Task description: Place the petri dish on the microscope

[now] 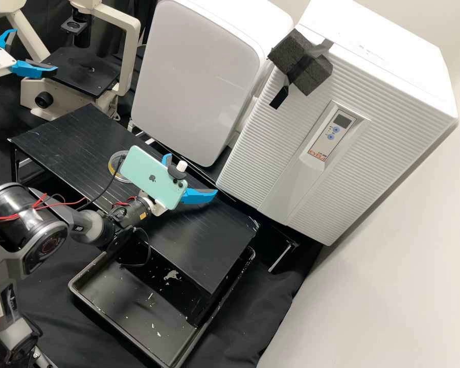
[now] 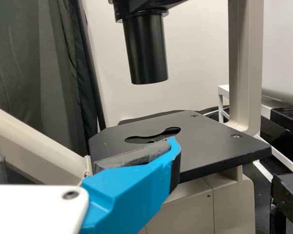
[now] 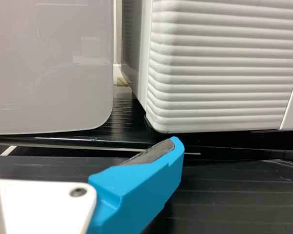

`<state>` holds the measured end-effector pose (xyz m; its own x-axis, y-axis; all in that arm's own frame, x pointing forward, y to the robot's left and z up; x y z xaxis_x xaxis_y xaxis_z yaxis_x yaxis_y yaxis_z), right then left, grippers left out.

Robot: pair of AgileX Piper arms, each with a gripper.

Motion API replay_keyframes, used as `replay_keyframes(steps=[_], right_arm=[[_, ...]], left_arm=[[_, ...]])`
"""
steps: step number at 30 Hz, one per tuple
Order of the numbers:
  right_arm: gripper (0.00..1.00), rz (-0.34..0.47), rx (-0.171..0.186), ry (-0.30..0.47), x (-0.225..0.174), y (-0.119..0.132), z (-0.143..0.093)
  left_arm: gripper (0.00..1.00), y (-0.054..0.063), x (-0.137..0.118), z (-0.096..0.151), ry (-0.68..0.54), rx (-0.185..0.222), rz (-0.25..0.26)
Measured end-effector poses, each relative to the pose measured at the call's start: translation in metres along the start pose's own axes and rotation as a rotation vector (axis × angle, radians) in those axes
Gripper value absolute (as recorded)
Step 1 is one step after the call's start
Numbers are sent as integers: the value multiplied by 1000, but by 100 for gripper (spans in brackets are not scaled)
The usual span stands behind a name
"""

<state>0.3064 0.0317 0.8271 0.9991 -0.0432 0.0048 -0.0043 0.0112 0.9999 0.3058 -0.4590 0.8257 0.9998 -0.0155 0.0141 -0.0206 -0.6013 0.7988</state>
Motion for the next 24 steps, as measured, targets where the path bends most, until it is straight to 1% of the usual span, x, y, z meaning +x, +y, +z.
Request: replay_keyframes(steps=[13,16,18,24], right_arm=[[100,0,0,0,0,0,0],[100,0,0,0,0,0,0],[100,0,0,0,0,0,0],[100,0,0,0,0,0,0]], left_arm=[[100,0,0,3,-13,1,-2],[100,-2,-1,13,-67,3,-9],[100,0,-3,21,-114,10,-6],[100,7,-20,48,-276,-10,-4]])
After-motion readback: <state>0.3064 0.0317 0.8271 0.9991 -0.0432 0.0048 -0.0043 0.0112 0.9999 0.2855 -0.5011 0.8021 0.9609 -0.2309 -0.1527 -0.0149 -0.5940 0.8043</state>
